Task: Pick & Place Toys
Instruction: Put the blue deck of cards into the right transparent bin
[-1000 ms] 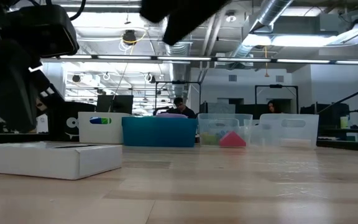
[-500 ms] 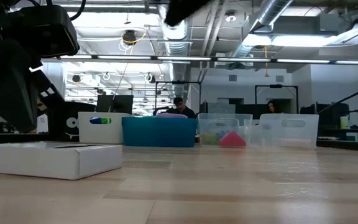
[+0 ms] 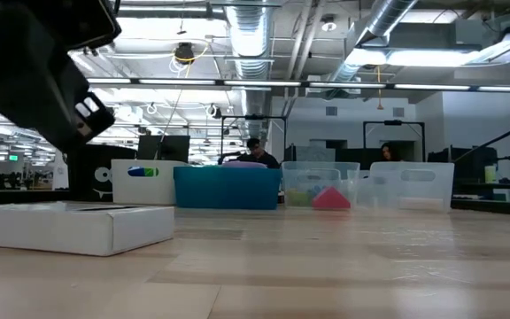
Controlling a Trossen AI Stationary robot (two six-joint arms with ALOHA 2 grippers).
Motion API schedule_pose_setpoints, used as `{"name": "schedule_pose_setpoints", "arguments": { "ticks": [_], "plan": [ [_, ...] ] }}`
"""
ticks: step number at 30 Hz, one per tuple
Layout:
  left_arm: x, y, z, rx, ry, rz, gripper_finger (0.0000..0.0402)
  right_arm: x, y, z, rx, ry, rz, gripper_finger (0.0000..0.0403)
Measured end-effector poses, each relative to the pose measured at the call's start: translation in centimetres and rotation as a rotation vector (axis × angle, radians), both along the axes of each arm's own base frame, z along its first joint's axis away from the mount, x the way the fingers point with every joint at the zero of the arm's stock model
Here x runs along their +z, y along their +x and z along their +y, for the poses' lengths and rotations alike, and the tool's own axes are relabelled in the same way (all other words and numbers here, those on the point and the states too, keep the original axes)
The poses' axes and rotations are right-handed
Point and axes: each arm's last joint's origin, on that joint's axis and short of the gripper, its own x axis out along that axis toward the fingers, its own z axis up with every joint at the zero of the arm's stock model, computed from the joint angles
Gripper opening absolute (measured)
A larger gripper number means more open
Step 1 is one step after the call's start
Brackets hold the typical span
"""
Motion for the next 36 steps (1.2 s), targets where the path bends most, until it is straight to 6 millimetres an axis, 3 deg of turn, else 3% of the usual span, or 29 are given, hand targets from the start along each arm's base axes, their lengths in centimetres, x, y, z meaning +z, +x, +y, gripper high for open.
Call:
{"name": "schedule_pose_setpoints", "arguments": {
  "ticks": [3,6,12,14,17,21,28,32,36],
  "plan": [
    [0.3,0.1,-0.2,-0.005,-0.024,-0.036,0.0000,1.7,-1.4,1.1,0.039,-0.039,-0.037,0.0388],
    [0.6,0.1,-0.6,-0.016,-0.041,-0.059,0.0000,3.6,-4.0,1.4,0.069,-0.028,-0.014,0.0388],
    [1.0,0.0,-1.2,-0.049,-0.084,-0.096,0.0000,8.1,-12.2,-0.2,-0.008,-0.116,0.057,0.0388],
    [1.2,-0.1,-1.5,-0.056,-0.095,-0.110,0.0000,9.2,-14.9,-0.5,-0.085,-0.165,-0.034,0.0388],
    [1.3,-0.1,-1.7,-0.065,-0.106,-0.125,0.0000,9.4,-16.8,0.7,-0.083,-0.269,-0.245,0.0388],
    [1.4,-0.2,-1.8,-0.076,-0.098,-0.134,0.0000,5.5,-17.3,1.5,-0.114,-0.323,-0.264,0.0388],
    [1.4,-0.2,-1.8,-0.082,-0.095,-0.146,0.0000,-5.8,-19.1,-0.5,-0.322,-0.221,-0.197,0.0388],
    [1.4,-0.2,-1.8,-0.082,-0.094,-0.146,0.0000,-11.5,-20.6,-2.1,-0.350,-0.110,-0.414,0.0388],
    [1.4,-0.1,-1.8,-0.080,-0.096,-0.146,0.0000,-15.1,-21.2,-3.5,-0.340,0.037,-0.629,0.0388]
  ]
}}
